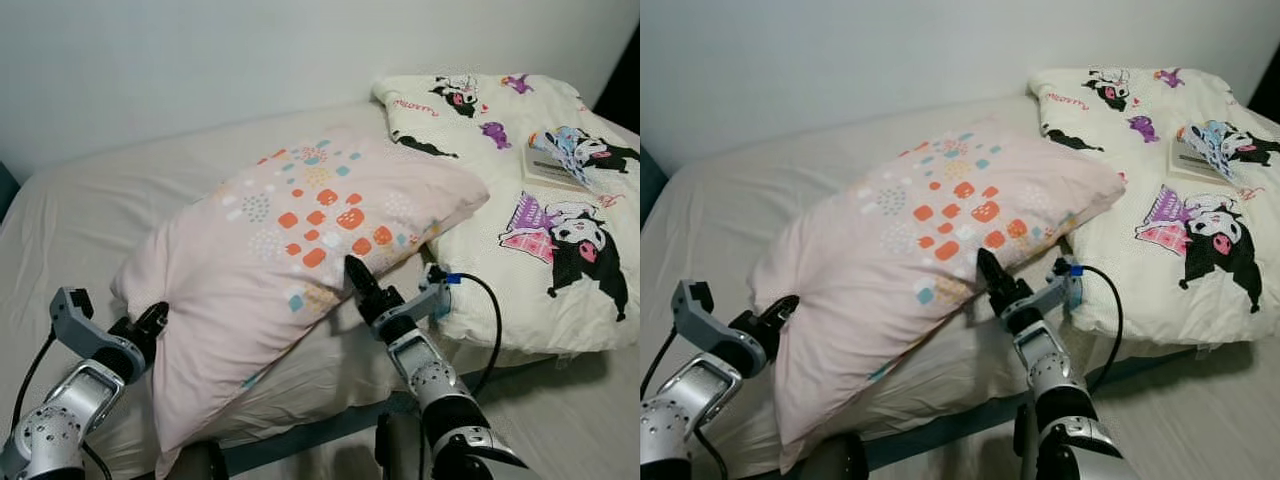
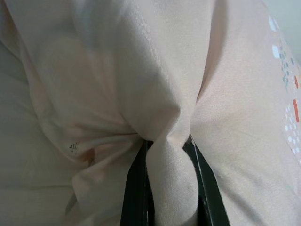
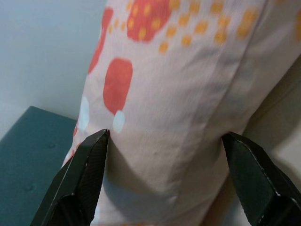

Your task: Clean up the room

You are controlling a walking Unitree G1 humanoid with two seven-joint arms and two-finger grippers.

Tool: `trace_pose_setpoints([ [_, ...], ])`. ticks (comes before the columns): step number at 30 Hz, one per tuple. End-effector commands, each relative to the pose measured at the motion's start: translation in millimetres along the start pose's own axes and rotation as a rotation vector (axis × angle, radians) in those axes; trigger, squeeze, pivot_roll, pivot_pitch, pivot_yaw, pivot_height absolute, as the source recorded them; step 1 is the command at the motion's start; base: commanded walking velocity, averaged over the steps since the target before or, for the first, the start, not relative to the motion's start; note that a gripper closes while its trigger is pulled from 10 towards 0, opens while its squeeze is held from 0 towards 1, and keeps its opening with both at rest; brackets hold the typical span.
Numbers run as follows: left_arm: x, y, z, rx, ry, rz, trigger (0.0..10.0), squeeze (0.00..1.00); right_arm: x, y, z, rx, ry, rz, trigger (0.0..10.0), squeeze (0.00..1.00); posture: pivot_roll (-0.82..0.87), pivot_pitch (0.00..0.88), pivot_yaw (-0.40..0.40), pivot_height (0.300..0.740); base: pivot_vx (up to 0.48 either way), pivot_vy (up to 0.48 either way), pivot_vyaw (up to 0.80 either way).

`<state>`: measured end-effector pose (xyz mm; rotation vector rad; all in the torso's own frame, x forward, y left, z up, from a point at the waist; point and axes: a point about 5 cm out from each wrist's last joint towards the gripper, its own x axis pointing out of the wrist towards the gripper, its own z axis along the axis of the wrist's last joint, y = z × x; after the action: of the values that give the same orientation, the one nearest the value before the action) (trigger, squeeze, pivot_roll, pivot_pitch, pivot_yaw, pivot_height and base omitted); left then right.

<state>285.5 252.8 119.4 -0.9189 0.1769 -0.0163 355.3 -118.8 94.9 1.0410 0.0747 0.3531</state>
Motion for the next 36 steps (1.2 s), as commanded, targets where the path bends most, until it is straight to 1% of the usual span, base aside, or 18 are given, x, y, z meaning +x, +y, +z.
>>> trace_pose_setpoints([
  [1,-1.1,-3.9,0,0.005,0.003,-0.021,0.0,0.0,-0.1,-1.0,-6,0.041,0.009,-0.017,10.0,1.0,0.08,0.161,0.035,0.542,0.0,0.0,0.0],
  [2,-0.7,-7.3,2,0.018,0.008,-0.034,0.0,0.0,1.4,-2.4,-8,0.077,0.003,-0.043,10.0,1.0,0.09,0.161,0.042,0.542,0.0,0.0,0.0],
  [6,-0.4,-9.2,3,0.027,0.015,-0.043,0.0,0.0,4.4,-1.5,-6,0.099,-0.01,-0.052,10.0,1.0,0.09,0.163,0.046,0.542,0.0,0.0,0.0],
  [8,-0.2,-10.5,3,0.029,0.018,-0.048,0.0,0.0,6.9,-1.5,-3,0.115,-0.029,-0.063,10.0,1.0,0.09,0.163,0.049,0.542,0.0,0.0,0.0],
  [11,0.7,-14.5,3,0.032,0.022,-0.06,0.0,0.0,9.5,-5.7,10,0.183,-0.098,-0.124,10.0,1.0,0.1,0.162,0.05,0.542,0.0,0.0,0.0],
  [15,0.6,-16.6,1,0.038,0.029,-0.071,0.0,0.0,10.4,-6.9,17,0.218,-0.133,-0.143,10.0,1.0,0.11,0.162,0.049,0.542,0.0,0.0,0.0],
  [21,-2.5,-21.1,-5,0.036,0.051,-0.106,0.0,0.0,21.5,5.2,27,0.183,-0.132,-0.123,10.0,1.0,0.11,0.159,0.05,0.542,0.0,0.0,0.0],
  [23,-2.9,-21.3,-6,0.035,0.057,-0.106,0.0,0.0,26.2,11.0,29,0.156,-0.119,-0.112,10.0,1.0,0.11,0.156,0.049,0.542,0.0,0.0,0.0],
  [24,-2.9,-21.4,-7,0.035,0.058,-0.106,0.0,0.0,28.1,12.8,29,0.145,-0.107,-0.117,10.0,0.89,0.11,0.156,0.049,0.542,0.0,0.0,0.0],
  [25,-2.7,-21.7,-7,0.034,0.06,-0.107,0.0,0.0,30.2,15.0,29,0.11,-0.09,-0.122,10.0,0.49,0.11,0.155,0.049,0.542,0.0,0.0,0.0],
  [26,-2.6,-21.9,-8,0.034,0.061,-0.107,0.0,0.0,31.4,16.3,29,0.085,-0.08,-0.126,10.0,0.49,0.11,0.155,0.049,0.542,0.0,0.0,0.0],
  [28,-2.4,-22.3,-8,0.038,0.065,-0.109,0.0,0.0,33.7,17.9,28,0.044,-0.048,-0.151,10.0,0.0,0.11,0.155,0.049,0.542,0.0,0.0,0.0],
  [29,-2.1,-22.3,-9,0.039,0.067,-0.108,0.0,0.0,35.6,20.8,26,0.013,-0.019,-0.141,10.0,0.0,0.11,0.152,0.048,0.542,0.0,0.0,0.0],
  [30,-2.1,-22.3,-9,0.039,0.067,-0.108,0.0,0.0,35.6,20.8,26,0.013,-0.019,-0.141,10.0,0.0,0.11,0.152,0.048,0.542,0.0,0.0,0.0],
  [31,-1.7,-22.3,-10,0.042,0.07,-0.107,0.0,0.0,37.9,25.1,20,-0.047,0.037,-0.117,10.0,0.0,0.11,0.149,0.046,0.542,0.0,0.0,0.0],
  [33,-1.7,-22.3,-10,0.042,0.071,-0.107,0.0,0.0,38.5,26.5,18,-0.068,0.058,-0.105,10.0,0.0,0.11,0.149,0.046,0.542,0.0,0.0,0.0],
  [35,-1.5,-22.8,-11,0.043,0.073,-0.11,0.0,0.0,38.2,27.9,5,-0.137,0.148,-0.09,10.0,0.0,0.1,0.145,0.042,0.542,0.0,0.0,0.0],
  [36,-1.5,-22.8,-11,0.043,0.073,-0.11,0.0,0.0,38.2,27.9,5,-0.137,0.148,-0.09,10.0,0.0,0.1,0.145,0.042,0.542,0.0,0.0,0.0],
])
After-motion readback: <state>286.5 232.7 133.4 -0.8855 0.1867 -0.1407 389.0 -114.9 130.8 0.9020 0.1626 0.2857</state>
